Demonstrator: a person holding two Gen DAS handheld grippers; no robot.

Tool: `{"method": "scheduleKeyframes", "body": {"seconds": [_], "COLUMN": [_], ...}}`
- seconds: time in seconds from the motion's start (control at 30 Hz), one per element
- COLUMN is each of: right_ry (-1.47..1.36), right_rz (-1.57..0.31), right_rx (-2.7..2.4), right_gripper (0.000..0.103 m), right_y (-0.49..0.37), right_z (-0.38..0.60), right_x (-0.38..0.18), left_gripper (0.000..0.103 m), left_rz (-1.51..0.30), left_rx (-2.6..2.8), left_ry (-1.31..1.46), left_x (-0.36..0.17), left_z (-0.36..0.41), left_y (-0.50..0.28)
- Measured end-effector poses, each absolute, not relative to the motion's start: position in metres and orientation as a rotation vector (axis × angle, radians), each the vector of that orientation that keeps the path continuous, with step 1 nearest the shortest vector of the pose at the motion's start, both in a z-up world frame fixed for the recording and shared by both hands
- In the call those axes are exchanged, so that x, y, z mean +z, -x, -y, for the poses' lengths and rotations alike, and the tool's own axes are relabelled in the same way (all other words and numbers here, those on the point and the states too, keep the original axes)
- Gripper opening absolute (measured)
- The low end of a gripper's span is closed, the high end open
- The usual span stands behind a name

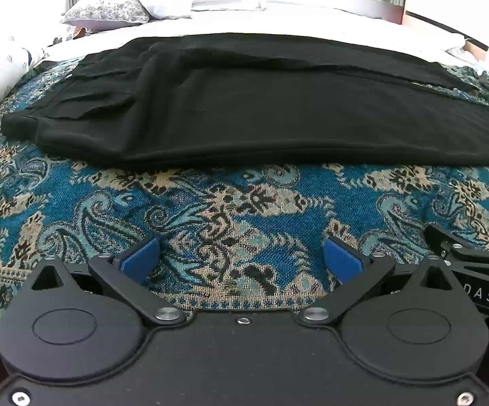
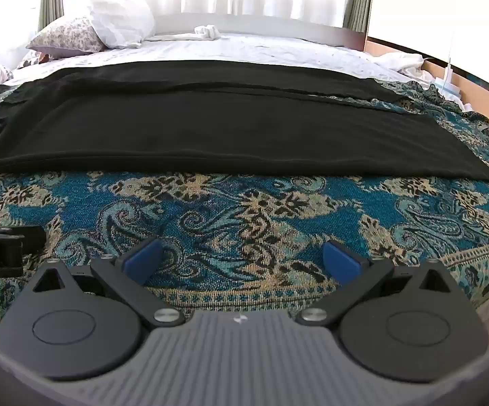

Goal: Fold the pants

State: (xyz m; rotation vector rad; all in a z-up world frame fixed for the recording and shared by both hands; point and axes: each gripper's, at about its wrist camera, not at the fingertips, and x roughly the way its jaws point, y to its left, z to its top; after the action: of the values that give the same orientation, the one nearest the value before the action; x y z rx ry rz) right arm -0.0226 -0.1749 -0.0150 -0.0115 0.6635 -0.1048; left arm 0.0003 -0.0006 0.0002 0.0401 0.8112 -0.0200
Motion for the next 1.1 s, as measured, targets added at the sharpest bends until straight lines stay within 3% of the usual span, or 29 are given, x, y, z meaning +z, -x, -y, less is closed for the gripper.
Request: {"method": "scheduleKeyframes", "body": {"seconds": [1.1], "right_ry": [0.009], "right_rz": [-0.669], "right_rx": [-0.104], "right_gripper": [0.103], "right_y": [0.0222], "right_z": [0.1742], "right_x": [-0.0145], "left_gripper": [0.103], "left_rz": [-0.8], "left_rx": [-0.022], "left_ry": [-0.037], "left_x": [-0.0017], "left_z": [0.0018], "left_y": [0.001]}}
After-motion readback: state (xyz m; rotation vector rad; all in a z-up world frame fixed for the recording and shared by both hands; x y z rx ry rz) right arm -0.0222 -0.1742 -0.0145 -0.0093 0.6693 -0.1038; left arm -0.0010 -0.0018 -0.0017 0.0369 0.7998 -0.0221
